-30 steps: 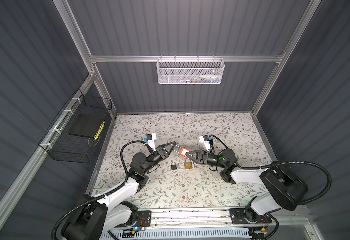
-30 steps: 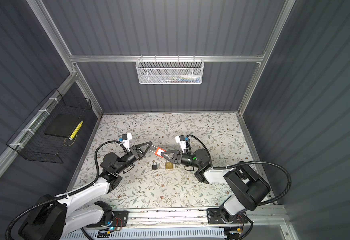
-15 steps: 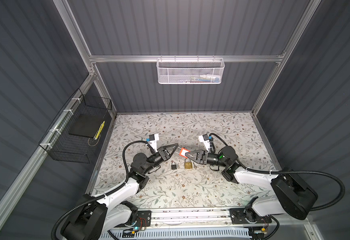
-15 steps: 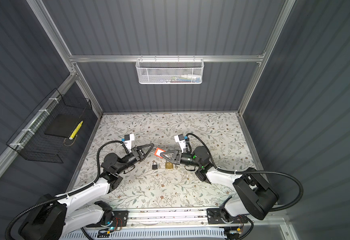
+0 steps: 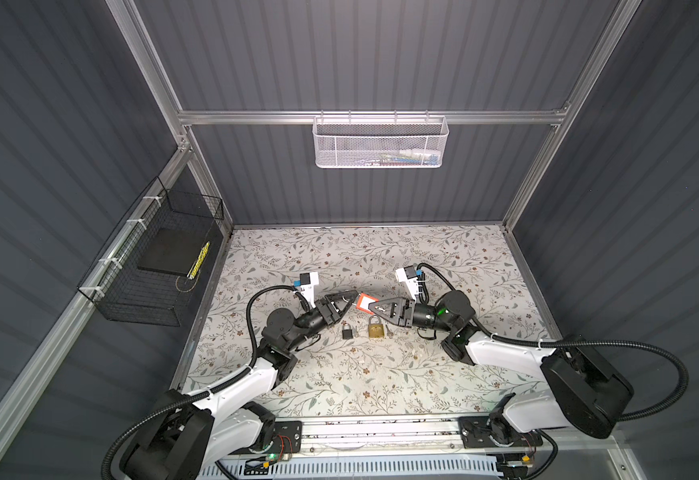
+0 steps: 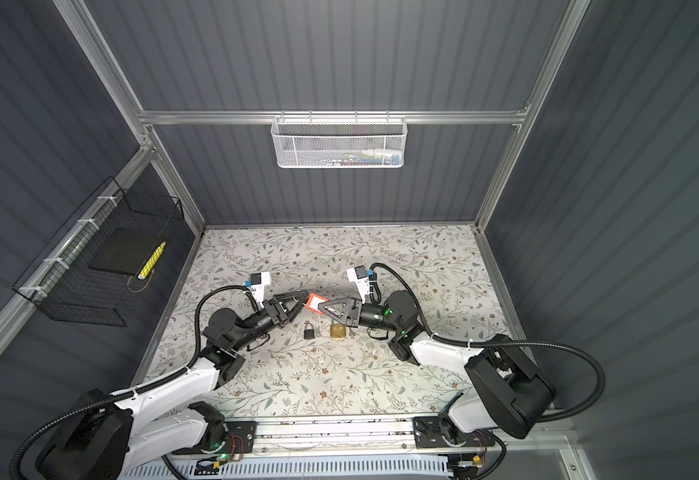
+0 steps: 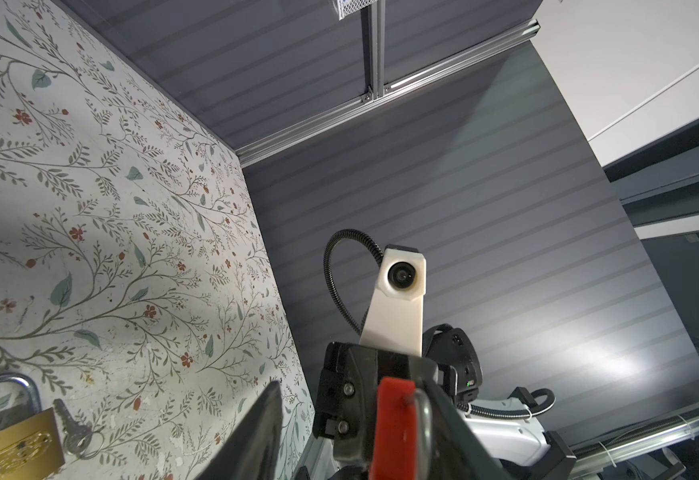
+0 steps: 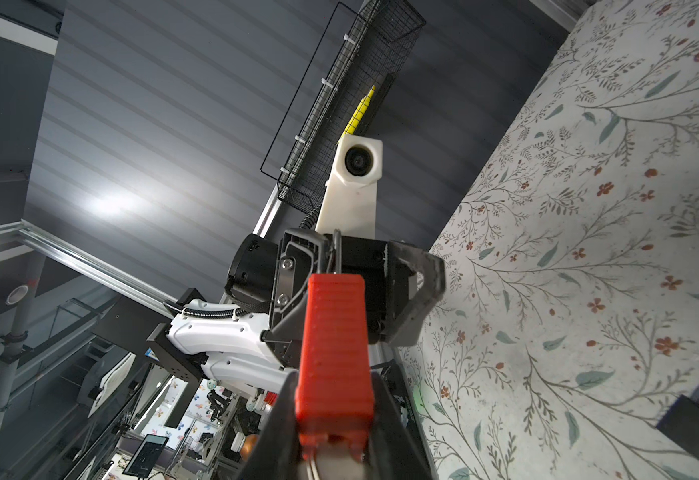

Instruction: Lock with the key

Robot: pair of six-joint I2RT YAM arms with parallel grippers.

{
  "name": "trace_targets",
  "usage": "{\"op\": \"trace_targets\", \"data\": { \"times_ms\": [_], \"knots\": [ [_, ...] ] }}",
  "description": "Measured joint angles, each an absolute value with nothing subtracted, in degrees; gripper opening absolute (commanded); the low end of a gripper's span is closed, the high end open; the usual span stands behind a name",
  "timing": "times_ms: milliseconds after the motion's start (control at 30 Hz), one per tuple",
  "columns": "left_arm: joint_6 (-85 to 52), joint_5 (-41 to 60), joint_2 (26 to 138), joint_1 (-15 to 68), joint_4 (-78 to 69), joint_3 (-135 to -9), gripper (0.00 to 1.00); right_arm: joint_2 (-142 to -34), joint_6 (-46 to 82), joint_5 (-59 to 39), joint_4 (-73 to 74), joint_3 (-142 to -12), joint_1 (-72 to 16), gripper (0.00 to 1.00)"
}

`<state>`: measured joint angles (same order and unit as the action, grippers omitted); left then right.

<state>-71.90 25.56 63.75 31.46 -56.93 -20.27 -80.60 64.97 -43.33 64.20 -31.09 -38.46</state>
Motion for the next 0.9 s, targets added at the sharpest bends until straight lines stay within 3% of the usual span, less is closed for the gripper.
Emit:
{"op": "trace_targets", "data": {
  "times_ms": [233,433,600,767,900],
  "knots": [
    [-72.2,28.4,64.8,31.5,-57.9,-20.8,0.75,-80.5,64.8,-43.2,62.8,-31.1,-38.5,0.0],
    [-72.0,30.3,65.4,31.5,-57.9,-22.0,0.75,-80.5,64.9,-43.2,62.1,-31.1,-38.5,0.0],
    [-72.1,31.5,67.0,31.5,-58.8,-22.3,0.69,-81.7,65.1,-43.1,62.1,-31.1,-38.5,0.0],
    [-72.1,31.8,67.2,31.5,-59.2,-22.3,0.56,-83.1,65.6,-43.1,62.0,-31.1,-38.6,0.0],
    [-71.8,31.8,67.2,31.5,-59.3,-22.3,0.54,-83.4,66.0,-43.2,62.3,-31.1,-38.7,0.0]
  ]
}}
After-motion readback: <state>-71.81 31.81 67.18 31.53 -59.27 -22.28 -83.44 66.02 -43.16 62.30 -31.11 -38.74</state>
